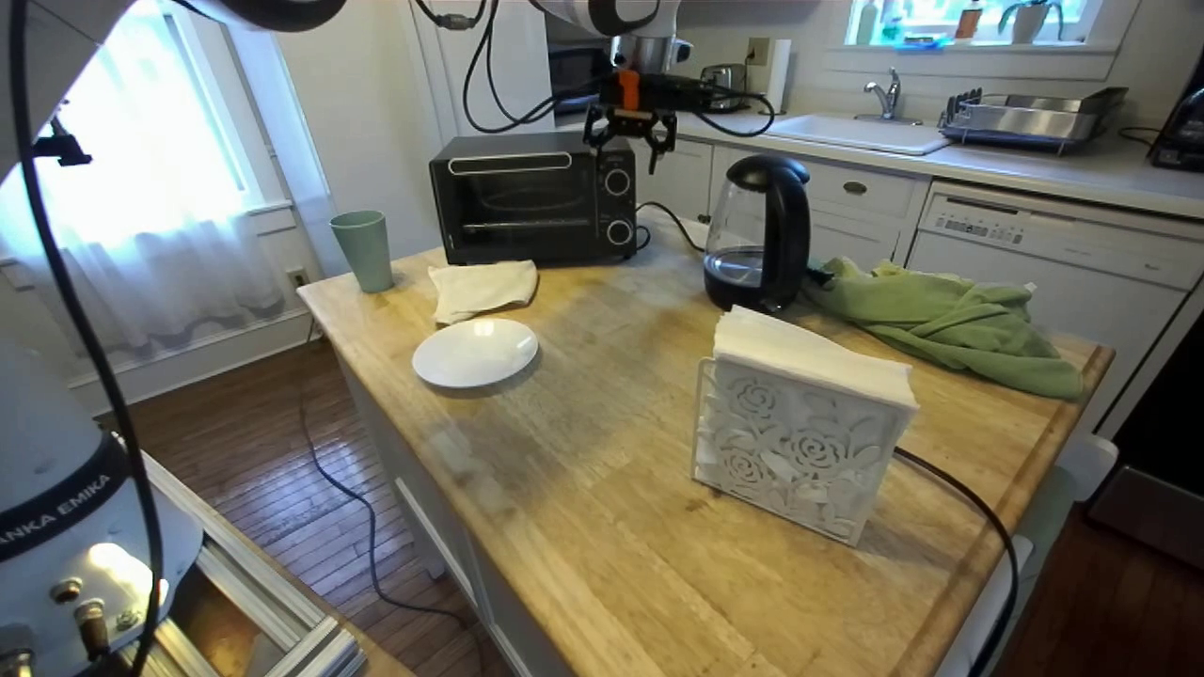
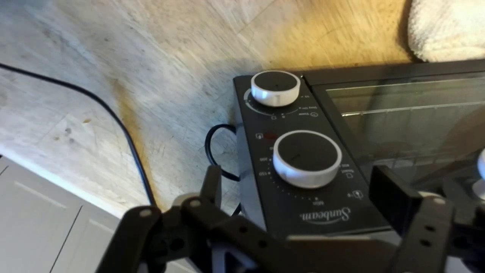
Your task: Turn the top knob to the right
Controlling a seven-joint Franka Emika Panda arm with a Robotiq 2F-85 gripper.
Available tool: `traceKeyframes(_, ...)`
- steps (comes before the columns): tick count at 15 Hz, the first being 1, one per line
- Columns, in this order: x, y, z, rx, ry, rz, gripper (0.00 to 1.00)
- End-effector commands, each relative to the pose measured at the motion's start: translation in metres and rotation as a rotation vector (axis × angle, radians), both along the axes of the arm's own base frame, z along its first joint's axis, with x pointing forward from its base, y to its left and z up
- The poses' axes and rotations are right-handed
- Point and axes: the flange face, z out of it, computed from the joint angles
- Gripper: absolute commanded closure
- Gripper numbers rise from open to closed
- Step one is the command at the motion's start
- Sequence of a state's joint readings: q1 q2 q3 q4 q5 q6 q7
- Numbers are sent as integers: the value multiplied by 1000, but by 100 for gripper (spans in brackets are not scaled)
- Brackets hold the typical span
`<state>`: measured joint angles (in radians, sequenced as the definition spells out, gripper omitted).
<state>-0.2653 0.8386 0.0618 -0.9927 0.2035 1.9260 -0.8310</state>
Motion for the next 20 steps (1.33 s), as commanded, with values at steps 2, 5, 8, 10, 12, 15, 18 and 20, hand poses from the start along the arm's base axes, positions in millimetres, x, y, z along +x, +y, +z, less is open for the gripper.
traceKeyframes(2, -8, 17, 51, -152, -43, 13, 0)
traceKeyframes(5, -25, 9, 89, -204, -51, -94, 0)
traceKeyframes(8, -58, -10, 120, -234, -37, -197, 0)
traceKeyframes(10, -85, -21, 134, -205, 0, -218, 0)
traceKeyframes(12, -107, -25, 145, -187, 4, -234, 0)
traceKeyframes(15, -138, -15, 157, -167, 8, -248, 0)
traceKeyframes(18, -167, -1, 170, -181, -3, -318, 0)
traceKeyframes(20, -185, 12, 173, -177, -16, -346, 0)
